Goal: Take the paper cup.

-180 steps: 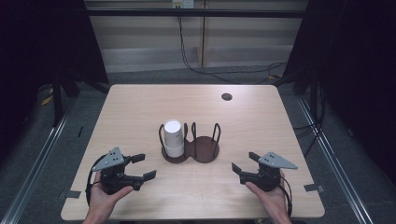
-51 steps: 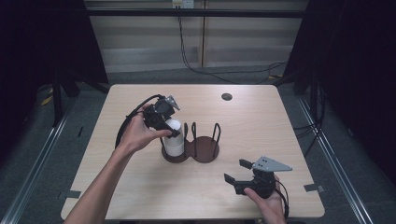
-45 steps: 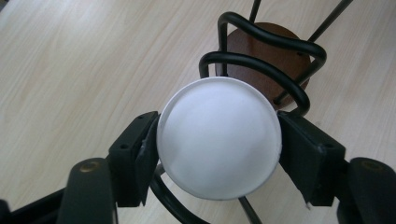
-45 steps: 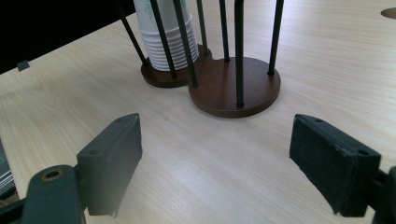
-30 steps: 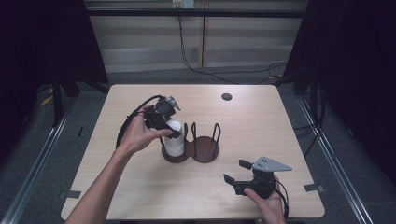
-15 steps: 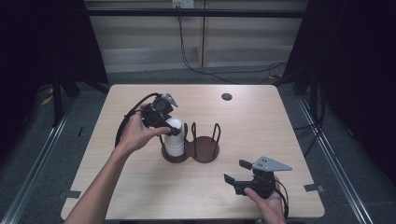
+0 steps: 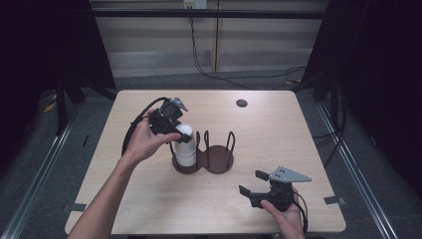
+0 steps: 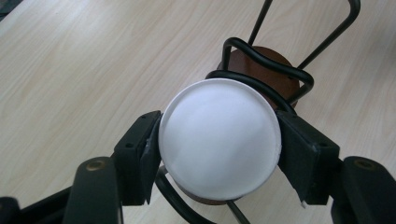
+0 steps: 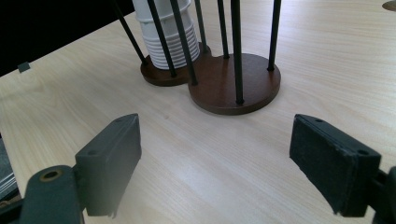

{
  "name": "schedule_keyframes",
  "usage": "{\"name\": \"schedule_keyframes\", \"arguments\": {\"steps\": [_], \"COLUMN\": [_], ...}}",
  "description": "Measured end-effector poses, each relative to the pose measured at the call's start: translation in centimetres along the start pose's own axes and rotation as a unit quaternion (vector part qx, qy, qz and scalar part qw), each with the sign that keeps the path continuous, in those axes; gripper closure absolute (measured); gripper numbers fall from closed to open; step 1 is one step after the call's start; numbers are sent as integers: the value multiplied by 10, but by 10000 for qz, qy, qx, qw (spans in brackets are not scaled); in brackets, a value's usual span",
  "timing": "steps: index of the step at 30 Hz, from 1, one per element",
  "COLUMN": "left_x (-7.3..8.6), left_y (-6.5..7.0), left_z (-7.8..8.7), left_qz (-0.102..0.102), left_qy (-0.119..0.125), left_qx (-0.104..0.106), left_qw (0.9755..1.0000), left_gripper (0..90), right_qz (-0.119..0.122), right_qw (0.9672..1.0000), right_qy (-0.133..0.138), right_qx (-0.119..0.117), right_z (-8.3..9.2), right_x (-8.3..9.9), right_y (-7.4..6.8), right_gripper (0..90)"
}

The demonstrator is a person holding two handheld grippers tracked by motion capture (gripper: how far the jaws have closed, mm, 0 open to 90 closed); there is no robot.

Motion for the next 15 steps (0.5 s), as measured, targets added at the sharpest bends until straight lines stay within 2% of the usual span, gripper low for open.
{"name": "schedule_keyframes", "arguments": {"steps": [4, 5, 6, 9, 15], "left_x": [-3, -3, -3, -4, -10], "left_y": [-1, -1, -2, -2, -2], "left_z": [3, 4, 4, 7, 16], "left_qz": [-17, 54, 18, 83, 14], "left_qy": [63, 106, 97, 142, 265], "left_qx": [-6, 3, 4, -7, -65], "left_qw": [10000, 9999, 10000, 9999, 9996], "left_gripper": [355, 355, 355, 355, 355], "right_qz": [8, 21, 1, 0, -4], "right_qw": [10000, 10000, 10000, 10000, 10000], "right_qy": [-12, -9, -11, -5, 6], "right_qx": [0, -10, -5, 2, 25], "right_z": [0, 0, 0, 0, -1], "right_x": [0, 0, 0, 0, 0], "right_y": [0, 0, -1, 0, 0], "right_gripper": [163, 163, 163, 162, 161]}}
Point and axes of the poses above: each handheld gripper's, and its own axes: z roughly backward along the jaws, x roughly out of its underside, y roughly to its right, the point moved 10 cm from there along -z, roughly forward along the jaws, and after that the axes turned 10 degrees about y, right-handed, at the moved point
